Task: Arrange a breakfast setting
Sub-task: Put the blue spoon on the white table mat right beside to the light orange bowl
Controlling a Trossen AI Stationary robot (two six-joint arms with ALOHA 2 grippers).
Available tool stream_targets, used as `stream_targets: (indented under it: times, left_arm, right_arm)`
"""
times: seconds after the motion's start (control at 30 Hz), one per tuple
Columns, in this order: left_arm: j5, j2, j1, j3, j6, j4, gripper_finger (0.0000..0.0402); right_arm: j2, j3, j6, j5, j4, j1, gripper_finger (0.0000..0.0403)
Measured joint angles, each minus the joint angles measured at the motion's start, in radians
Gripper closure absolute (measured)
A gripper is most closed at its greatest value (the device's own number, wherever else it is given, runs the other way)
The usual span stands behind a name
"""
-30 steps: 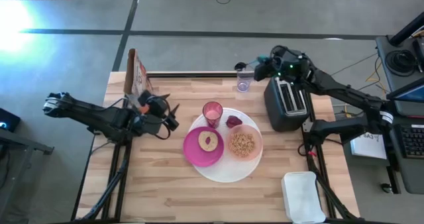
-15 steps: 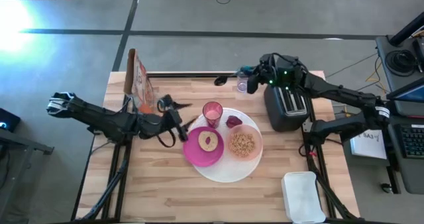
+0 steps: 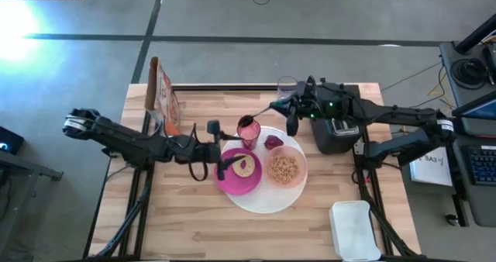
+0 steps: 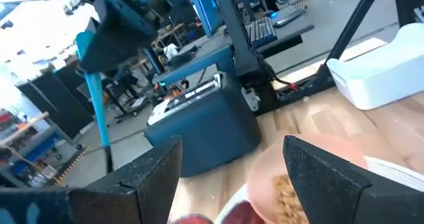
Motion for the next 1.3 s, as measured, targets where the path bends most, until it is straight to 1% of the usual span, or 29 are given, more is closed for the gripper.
stream_targets:
  times: [0.03, 0.1, 0.17, 0.27, 0.33, 0.4, 0.5, 0.6, 0.7, 0.87, 0.93, 1.07, 1.23, 1.3]
  left_arm:
    - [-0.001, 0.005, 0.001, 0.009, 0.012, 0.003, 0.0155]
    - [-0.045, 0.017, 0.0, 0.027, 0.033, 0.002, 0.0155]
    - [-0.134, 0.038, 0.001, 0.054, 0.054, 0.003, 0.0155]
    - [-0.318, 0.078, 0.001, 0.099, 0.095, 0.001, 0.0155]
    - [-0.383, 0.102, 0.004, 0.125, 0.109, 0.001, 0.0155]
    - [-0.377, 0.127, 0.006, 0.147, 0.111, 0.007, 0.0155]
    - [-0.366, 0.168, 0.007, 0.163, 0.115, 0.015, 0.0155]
    - [-0.395, 0.196, 0.015, 0.167, 0.135, 0.066, 0.0155]
    - [-0.416, 0.209, 0.017, 0.167, 0.145, 0.09, 0.0155]
    - [-0.438, 0.208, 0.015, 0.167, 0.14, 0.098, 0.0155]
    - [-0.438, 0.208, 0.016, 0.167, 0.138, 0.099, 0.0155]
    - [-0.437, 0.208, 0.023, 0.167, 0.137, 0.115, 0.0155]
    - [-0.437, 0.208, 0.053, 0.166, 0.137, 0.198, 0.0156]
    - [-0.436, 0.208, 0.068, 0.166, 0.136, 0.218, 0.0163]
  right_arm:
    - [0.0, 0.0, -0.007, 0.008, 0.004, 0.014, 0.0394]
    - [0.001, 0.0, -0.017, 0.045, 0.019, 0.049, 0.0394]
    - [0.001, 0.0, -0.024, 0.099, 0.029, 0.077, 0.0394]
    - [0.001, 0.0, -0.025, 0.139, 0.044, 0.112, 0.0394]
    - [0.004, -0.003, -0.024, 0.164, 0.064, 0.133, 0.0394]
    - [0.013, -0.003, -0.028, 0.206, 0.077, 0.153, 0.0394]
    - [0.028, -0.004, -0.049, 0.297, 0.089, 0.182, 0.0394]
    - [0.034, -0.004, -0.05, 0.386, 0.082, 0.205, 0.0394]
    - [0.033, -0.004, -0.051, 0.472, 0.065, 0.233, 0.0394]
    - [0.024, -0.004, -0.049, 0.668, 0.028, 0.283, 0.0394]
    - [0.024, -0.004, -0.049, 0.729, 0.027, 0.3, 0.0394]
    - [0.037, -0.005, -0.048, 0.744, 0.063, 0.328, 0.0394]
    - [0.071, -0.006, -0.079, 0.742, 0.139, 0.355, 0.0394]
    - [0.081, -0.006, -0.099, 0.744, 0.17, 0.365, 0.0394]
